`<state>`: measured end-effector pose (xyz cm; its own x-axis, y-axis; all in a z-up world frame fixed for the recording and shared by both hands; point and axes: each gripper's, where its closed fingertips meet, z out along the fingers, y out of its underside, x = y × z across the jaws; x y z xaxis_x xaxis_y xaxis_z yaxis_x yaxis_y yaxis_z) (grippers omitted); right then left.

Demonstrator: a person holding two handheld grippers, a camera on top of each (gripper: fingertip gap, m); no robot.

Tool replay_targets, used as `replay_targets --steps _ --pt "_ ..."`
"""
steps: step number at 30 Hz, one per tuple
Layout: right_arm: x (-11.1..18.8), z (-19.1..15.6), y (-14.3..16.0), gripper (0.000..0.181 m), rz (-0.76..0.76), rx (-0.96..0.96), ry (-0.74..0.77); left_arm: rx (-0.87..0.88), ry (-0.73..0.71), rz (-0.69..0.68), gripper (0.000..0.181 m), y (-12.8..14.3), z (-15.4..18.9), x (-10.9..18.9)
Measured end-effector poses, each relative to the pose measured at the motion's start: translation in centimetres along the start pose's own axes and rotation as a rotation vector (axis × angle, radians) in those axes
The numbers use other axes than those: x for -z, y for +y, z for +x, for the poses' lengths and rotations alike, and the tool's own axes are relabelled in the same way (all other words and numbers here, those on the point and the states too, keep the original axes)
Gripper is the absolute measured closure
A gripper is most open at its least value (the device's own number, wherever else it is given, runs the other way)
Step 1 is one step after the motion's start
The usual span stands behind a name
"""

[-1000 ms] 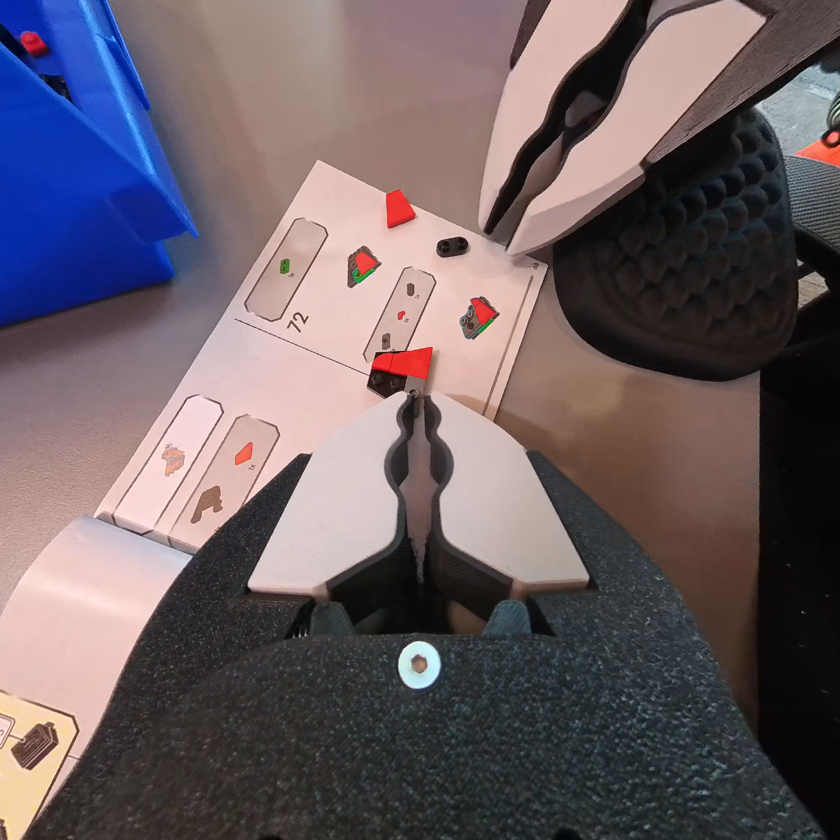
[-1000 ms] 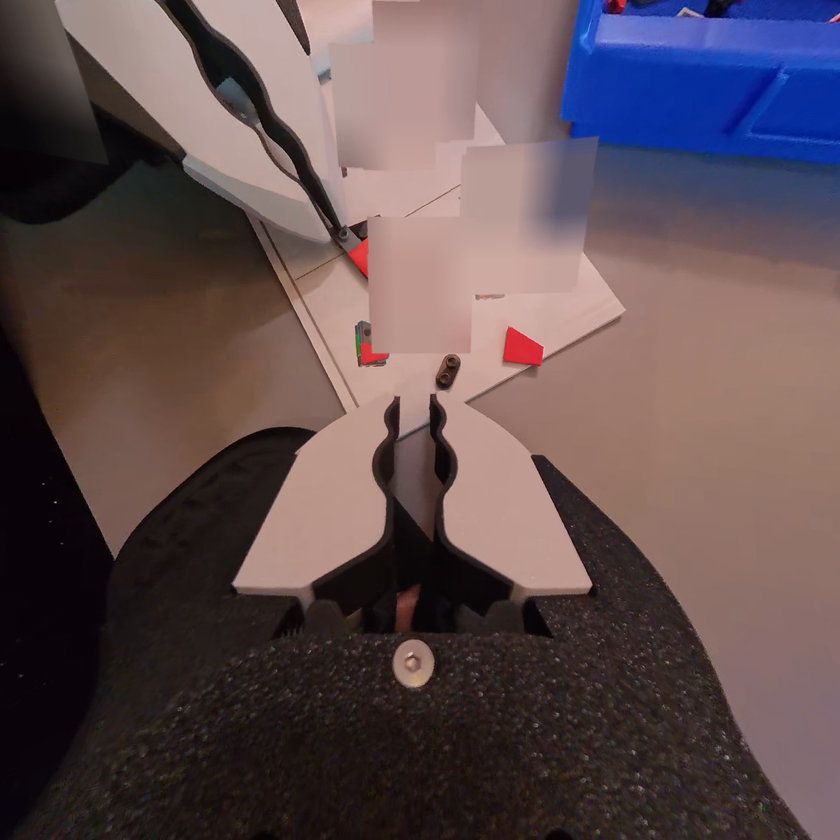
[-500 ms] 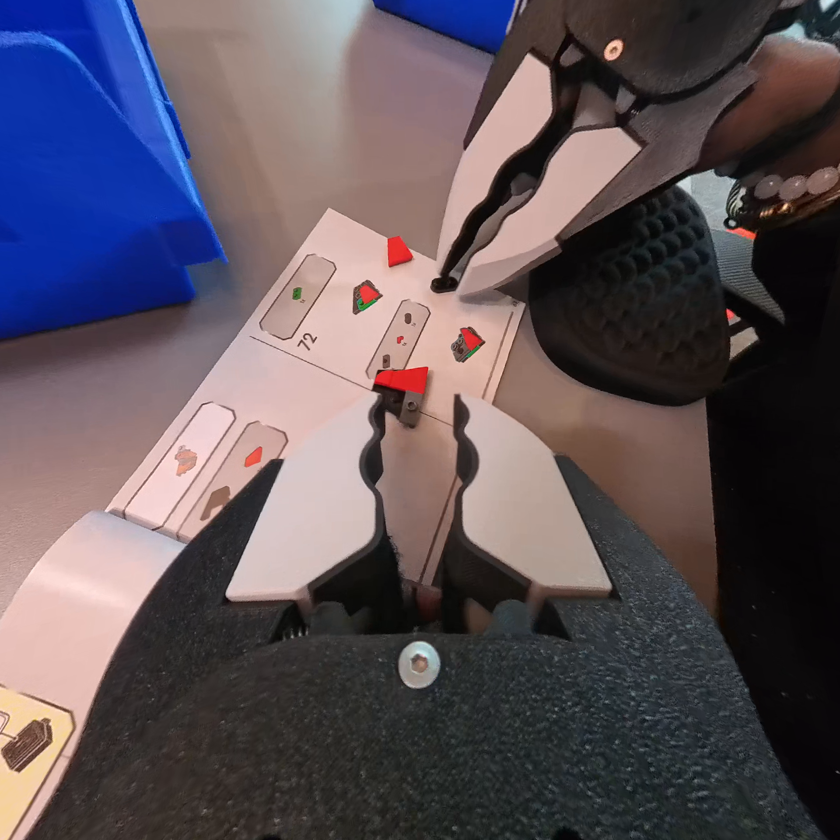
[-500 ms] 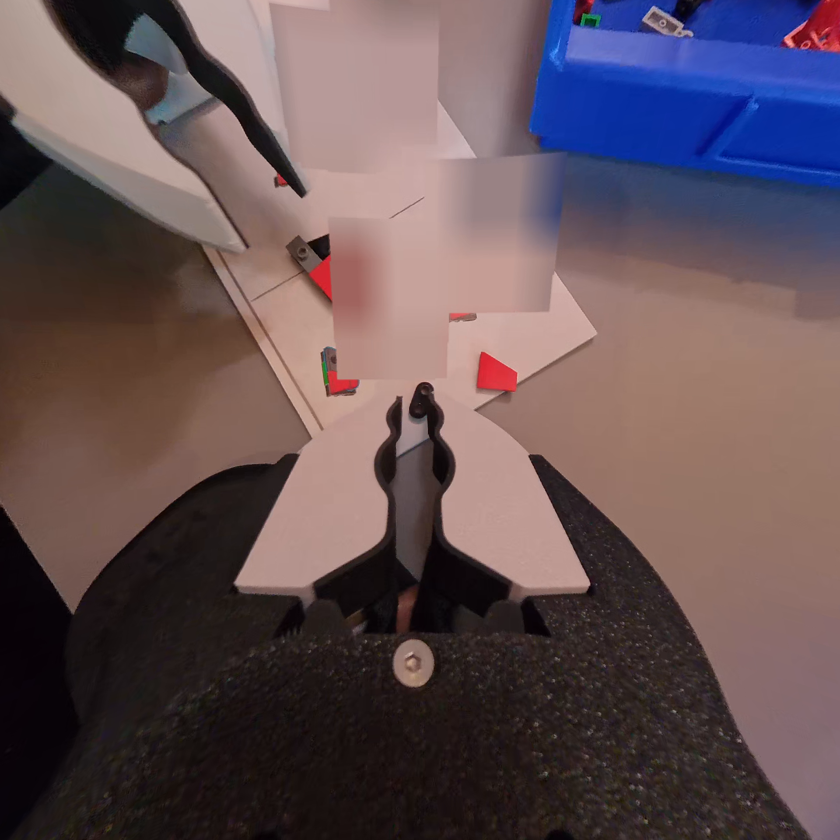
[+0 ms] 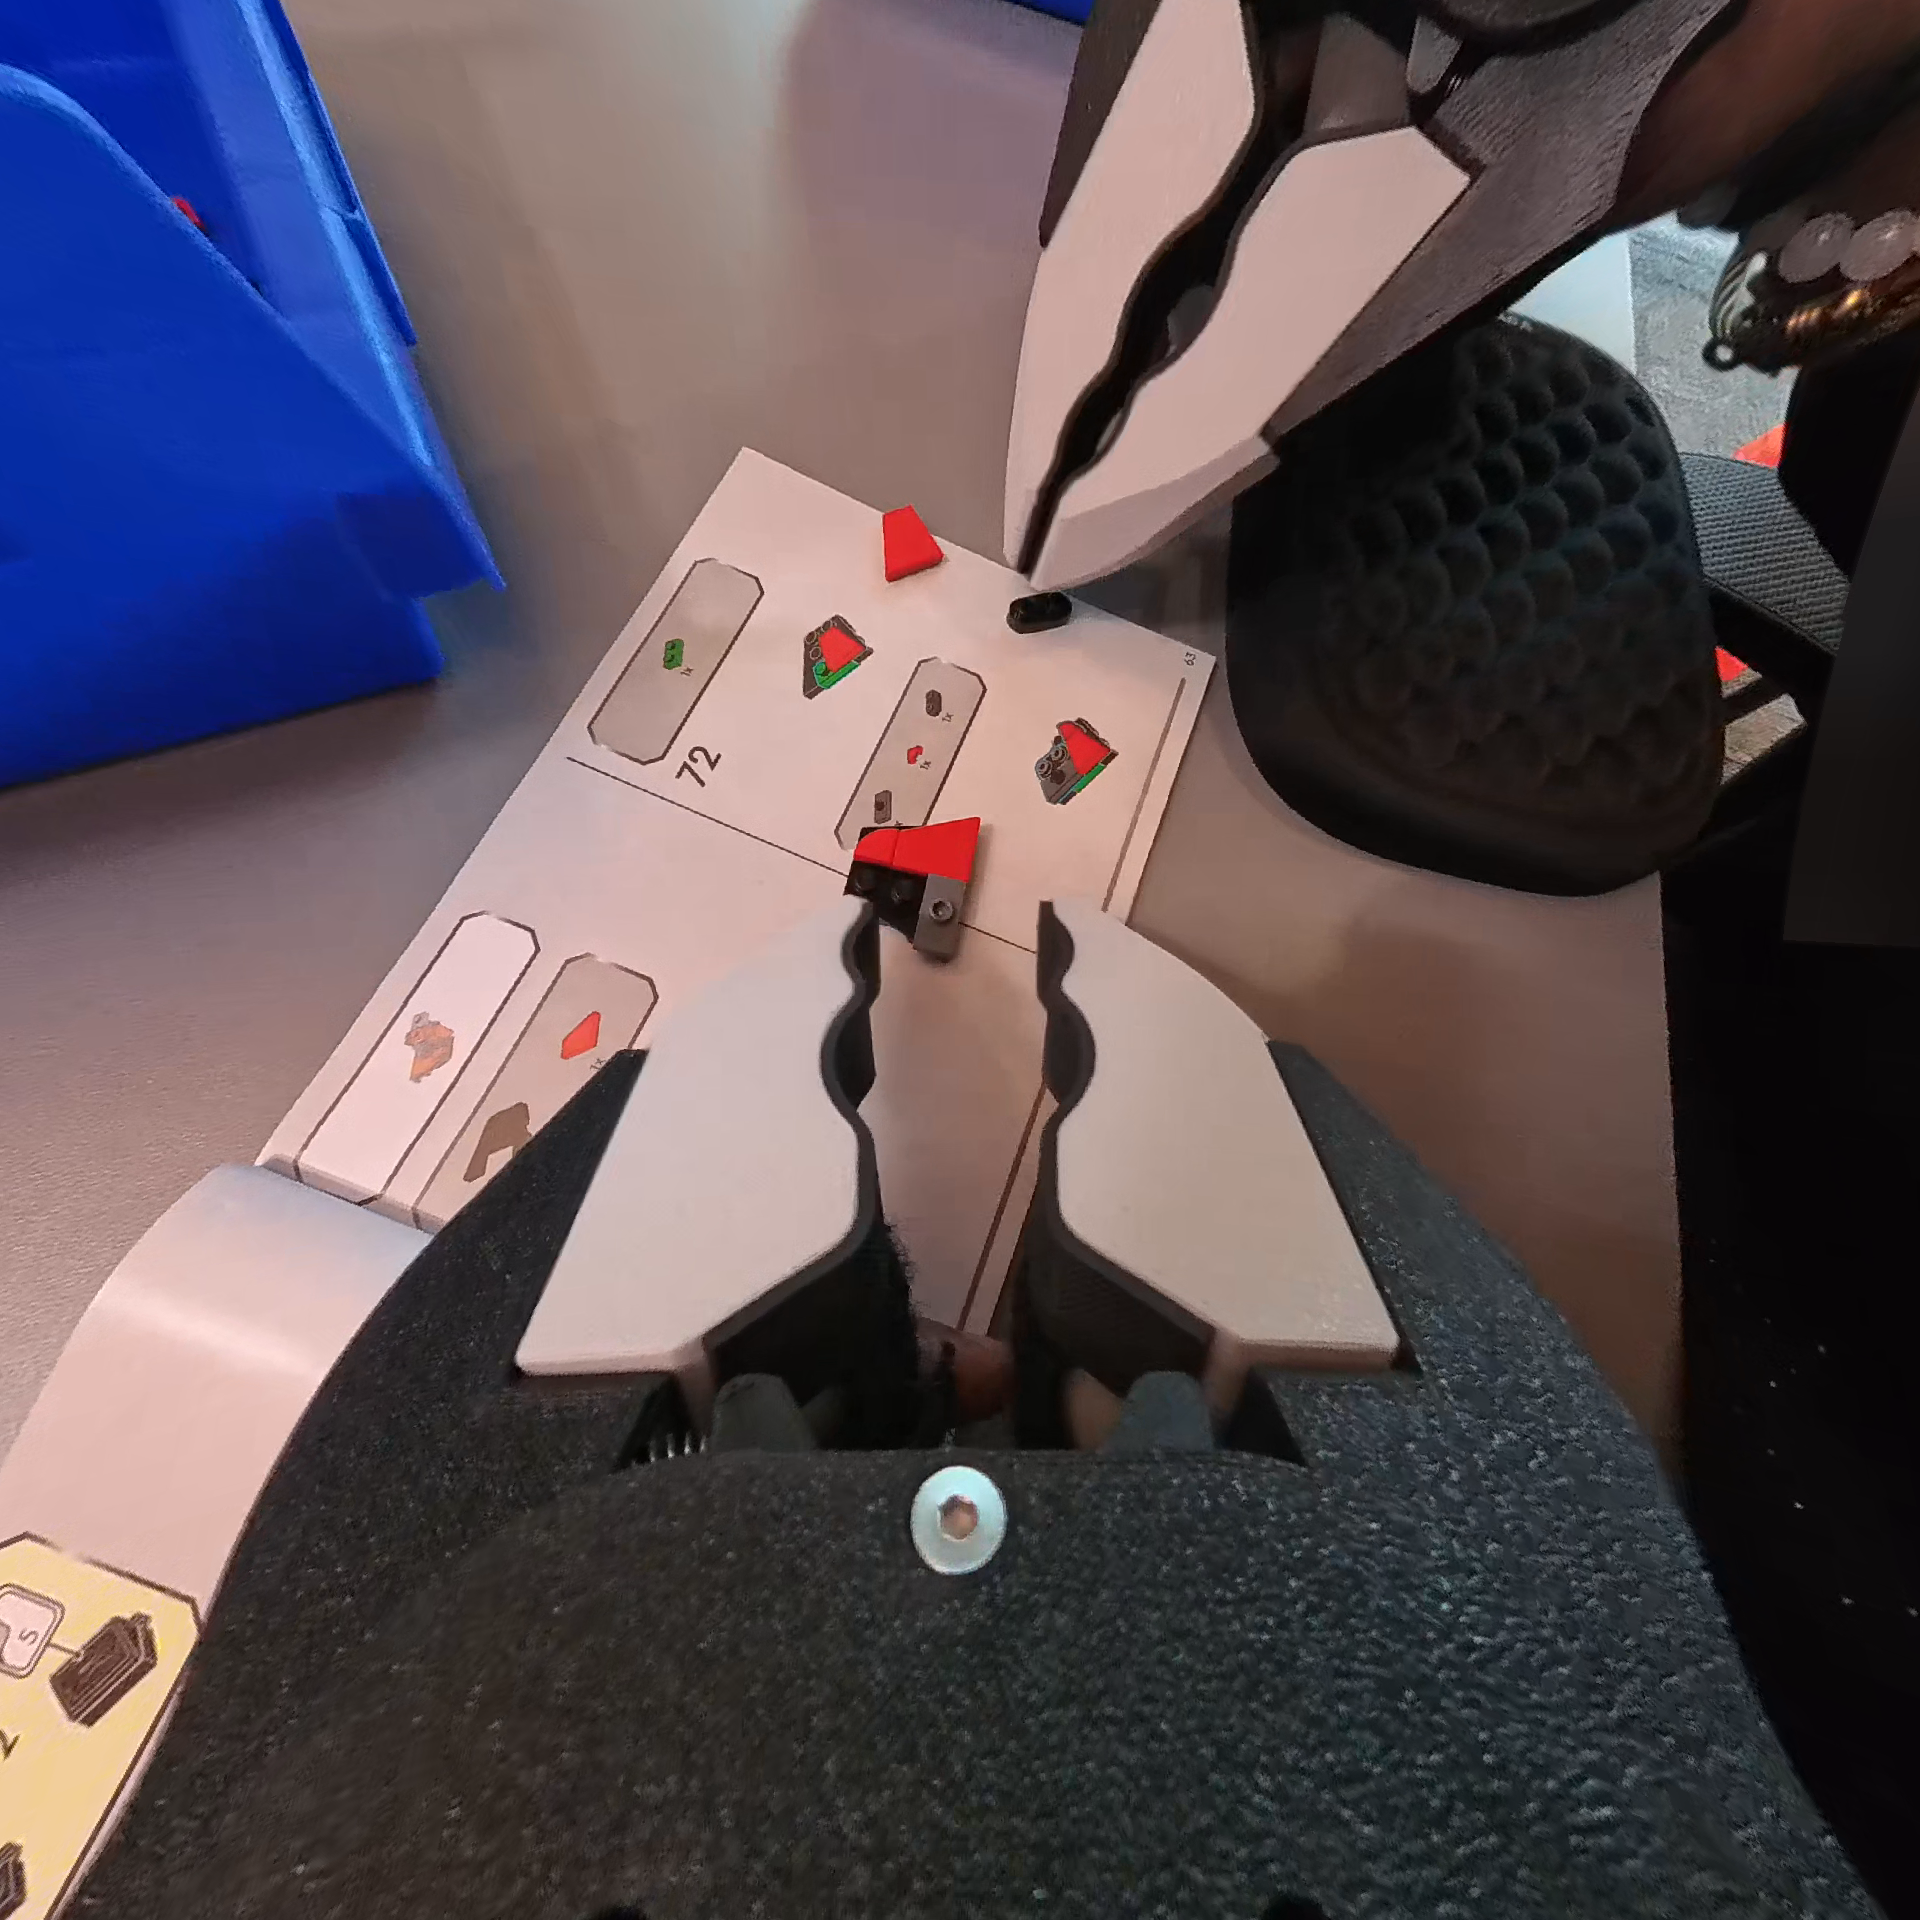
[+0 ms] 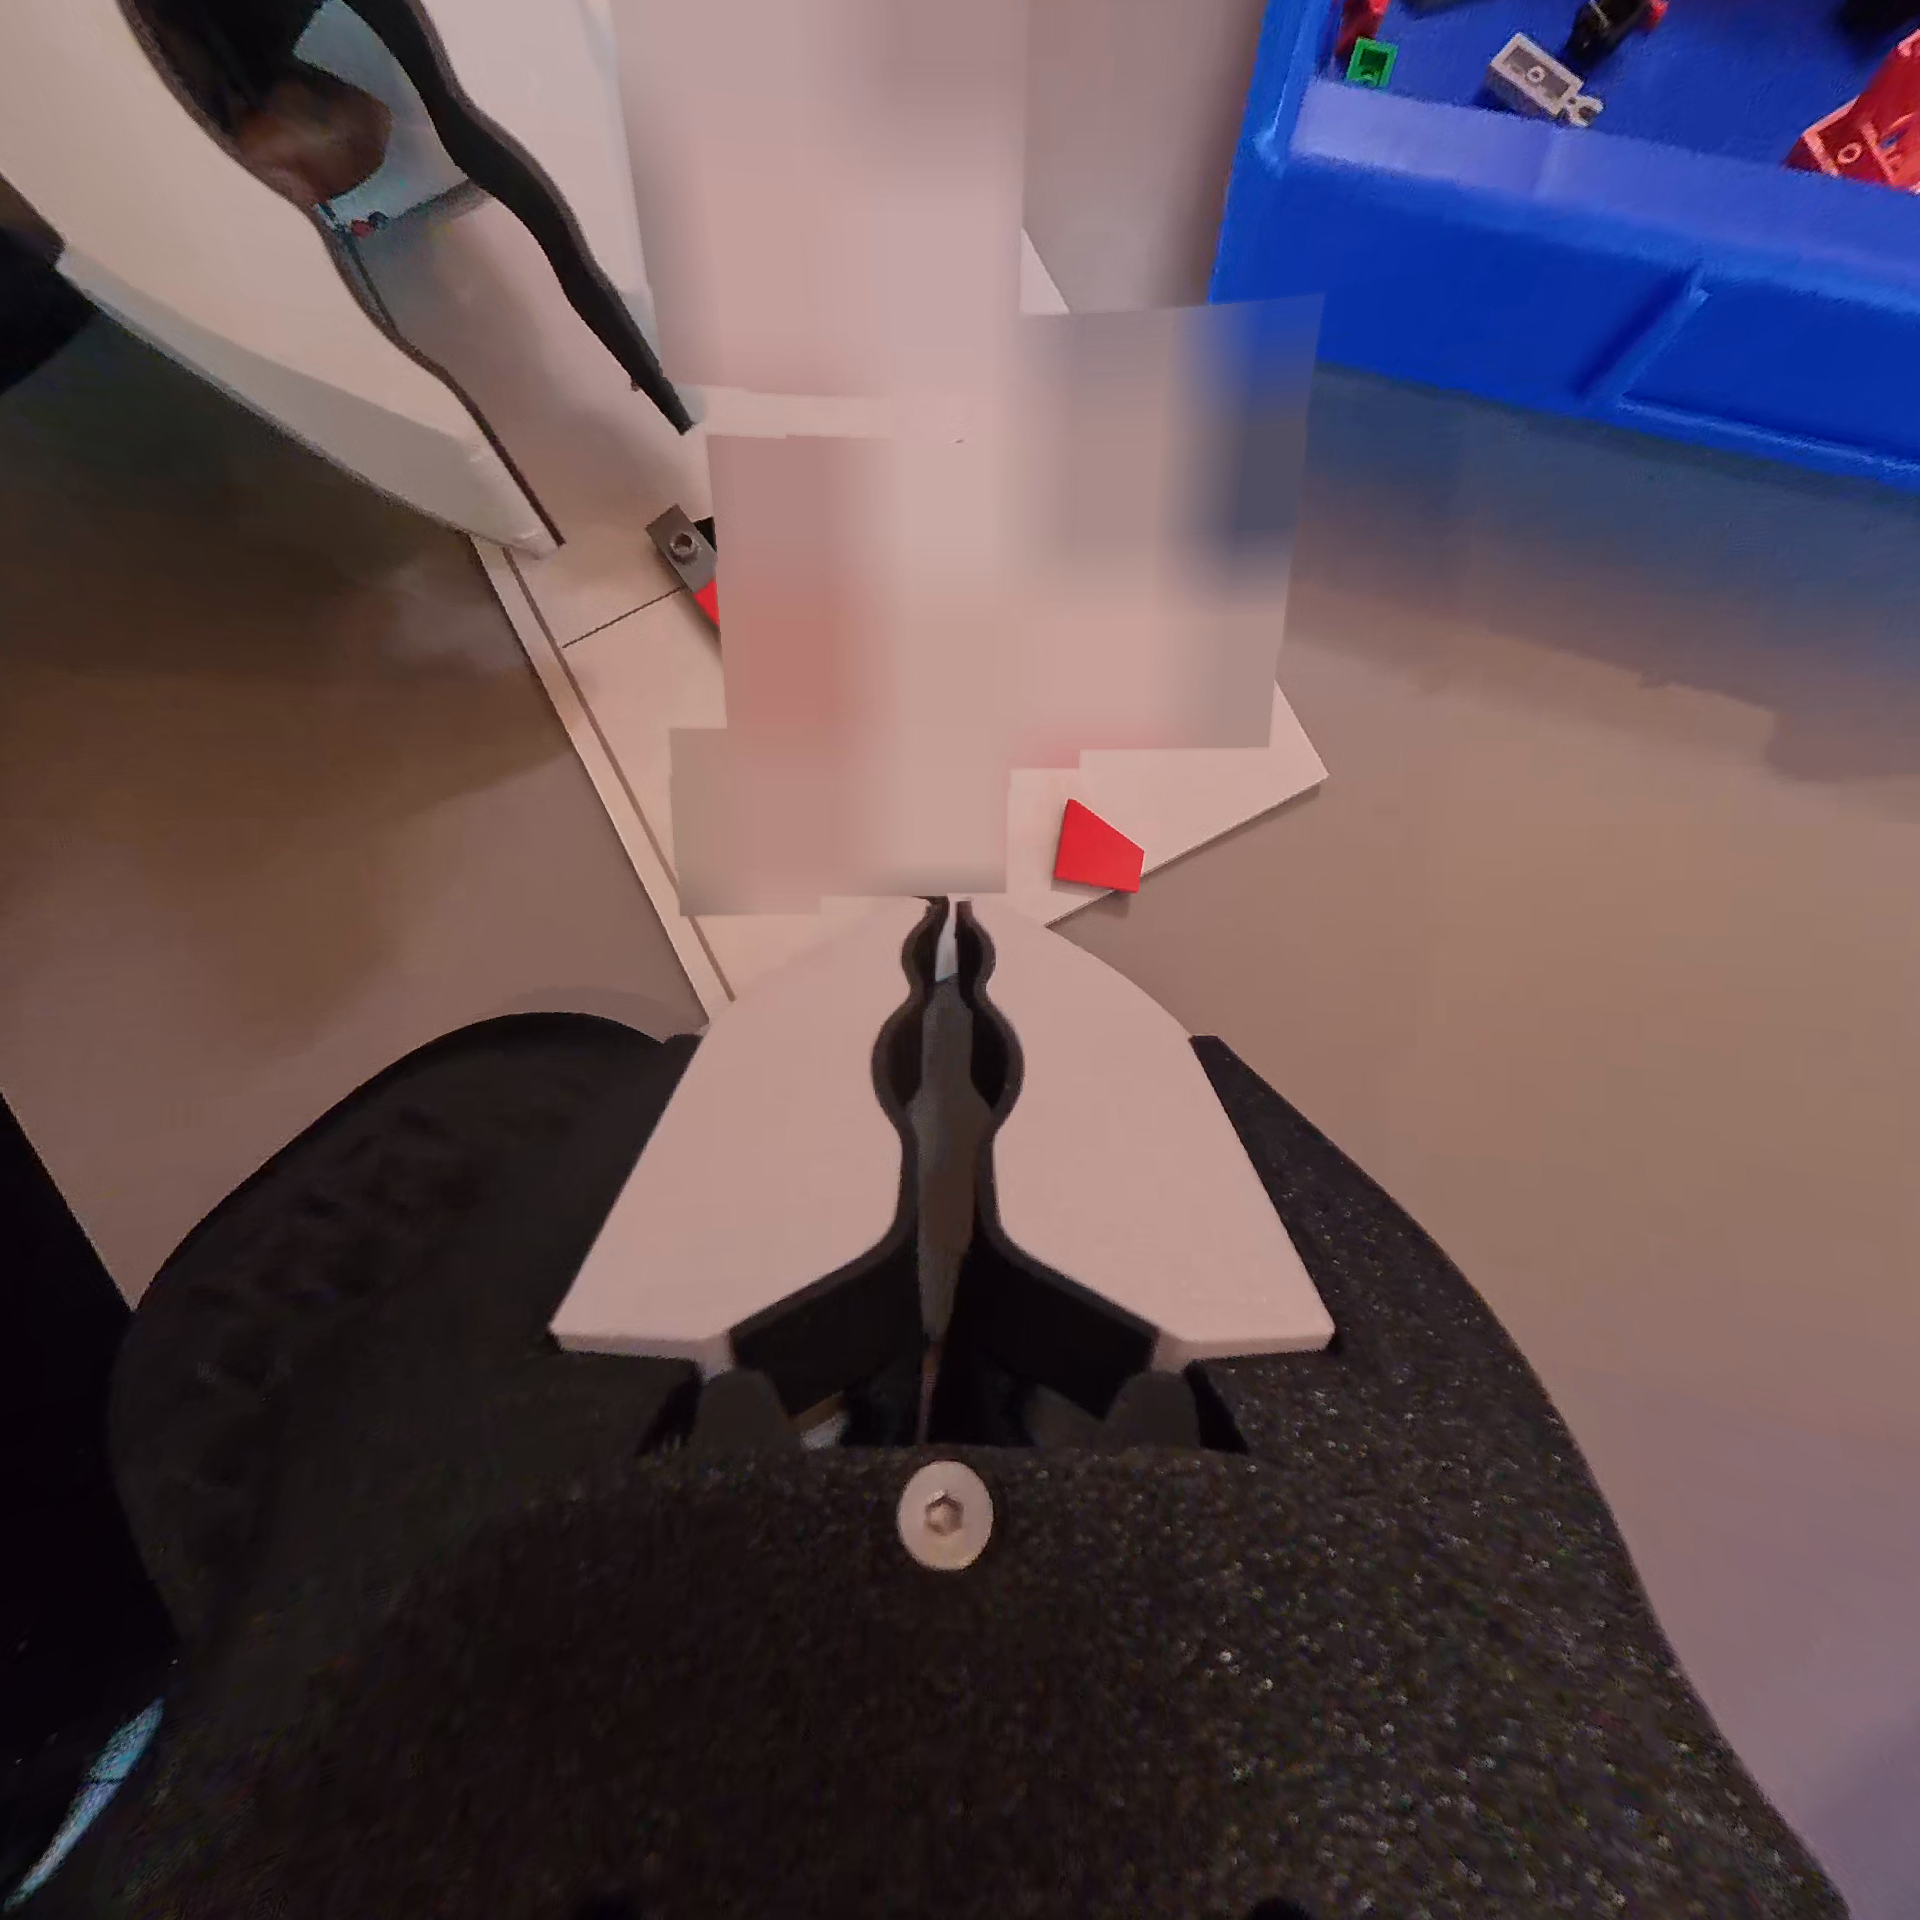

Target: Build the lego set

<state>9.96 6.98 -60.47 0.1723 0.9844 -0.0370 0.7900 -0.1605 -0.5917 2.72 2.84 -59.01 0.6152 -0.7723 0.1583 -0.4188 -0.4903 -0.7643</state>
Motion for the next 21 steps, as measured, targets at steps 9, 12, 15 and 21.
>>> replay_targets --steps 9,12,15,21 --pt "-0.1 -0.4 0.6 0.165 -0.051 -0.057 -0.003 0.0 0.001 -0.003 0.159 0.1 0.0 0.0" --pt "-0.2 -0.3 0.7 0.166 -0.064 -0.067 0.022 0.004 0.001 -0.002 0.159 0.0 -0.1 0.1" --pt "-0.5 -0.3 0.7 0.173 -0.078 -0.048 0.026 0.005 -0.002 -0.002 0.16 0.0 -0.1 0.1" --pt "-0.8 -1.0 -2.0 0.174 -0.04 0.144 -0.103 0.062 -0.043 0.025 0.153 -0.2 -1.1 0.6"
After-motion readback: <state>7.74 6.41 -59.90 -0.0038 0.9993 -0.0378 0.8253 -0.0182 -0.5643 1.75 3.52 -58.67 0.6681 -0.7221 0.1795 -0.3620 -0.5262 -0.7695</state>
